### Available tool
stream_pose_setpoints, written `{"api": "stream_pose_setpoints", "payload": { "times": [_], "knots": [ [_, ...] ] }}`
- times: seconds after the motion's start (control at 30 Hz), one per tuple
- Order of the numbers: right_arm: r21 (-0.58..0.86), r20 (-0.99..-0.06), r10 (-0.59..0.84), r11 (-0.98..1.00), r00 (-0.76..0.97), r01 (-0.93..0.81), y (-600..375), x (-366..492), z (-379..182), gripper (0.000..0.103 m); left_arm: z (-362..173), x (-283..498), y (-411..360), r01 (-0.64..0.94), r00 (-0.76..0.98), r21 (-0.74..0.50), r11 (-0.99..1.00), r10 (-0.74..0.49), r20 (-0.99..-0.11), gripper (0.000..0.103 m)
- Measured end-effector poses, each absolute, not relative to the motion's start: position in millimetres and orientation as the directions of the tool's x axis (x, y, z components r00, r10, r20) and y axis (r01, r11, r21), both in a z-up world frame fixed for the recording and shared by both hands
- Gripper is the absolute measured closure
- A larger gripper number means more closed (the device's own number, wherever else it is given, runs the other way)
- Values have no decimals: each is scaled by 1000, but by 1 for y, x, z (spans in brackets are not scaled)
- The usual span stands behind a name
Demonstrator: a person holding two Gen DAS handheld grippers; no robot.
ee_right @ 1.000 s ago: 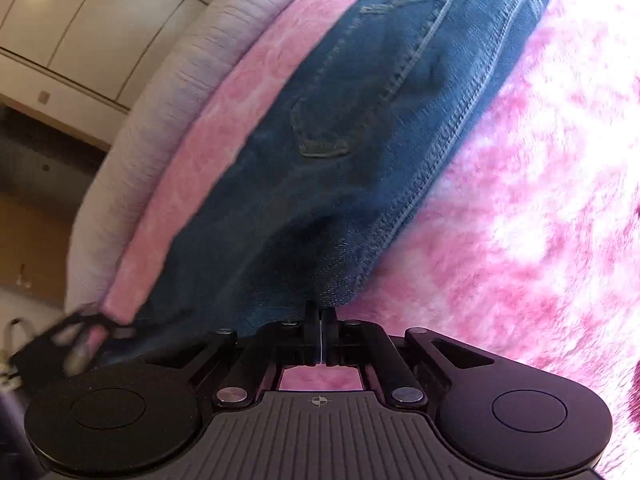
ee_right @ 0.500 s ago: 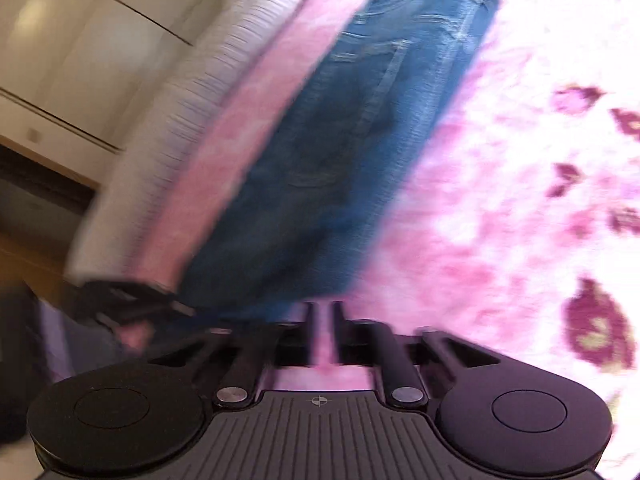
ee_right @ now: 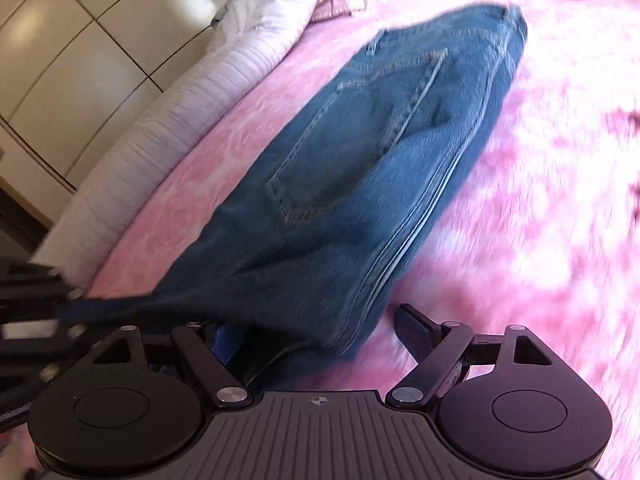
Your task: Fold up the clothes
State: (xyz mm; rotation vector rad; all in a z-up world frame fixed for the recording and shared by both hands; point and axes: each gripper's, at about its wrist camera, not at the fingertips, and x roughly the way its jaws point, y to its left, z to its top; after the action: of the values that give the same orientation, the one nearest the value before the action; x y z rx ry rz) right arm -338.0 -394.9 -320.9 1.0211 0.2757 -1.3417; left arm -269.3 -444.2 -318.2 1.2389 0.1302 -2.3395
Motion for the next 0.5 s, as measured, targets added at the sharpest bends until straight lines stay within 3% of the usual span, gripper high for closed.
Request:
{"api": "stream_pose_setpoints", "payload": {
  "times": [0.17, 0.23, 0.3, 0.5],
  "knots": [
    [27, -756, -654, -13, 12, 1000, -370, -342, -304, 46, -346, -292, -394, 189, -448, 312, -931, -364, -817, 101],
    [-71, -778, -628, 67, -14, 995, -362, -336, -305, 51, -367, -299, -371, 55, -402, 387, -920, -375, -835, 101],
    [-159, -787, -615, 137, -42, 978, -358, -327, -309, 53, -381, -301, -360, 19, -364, 405, -914, -383, -849, 101],
    [-31, -844, -536, 67, 10, 997, -350, -366, -292, 52, -363, -287, -360, 170, -345, 316, -934, -356, -868, 96]
  ]
}}
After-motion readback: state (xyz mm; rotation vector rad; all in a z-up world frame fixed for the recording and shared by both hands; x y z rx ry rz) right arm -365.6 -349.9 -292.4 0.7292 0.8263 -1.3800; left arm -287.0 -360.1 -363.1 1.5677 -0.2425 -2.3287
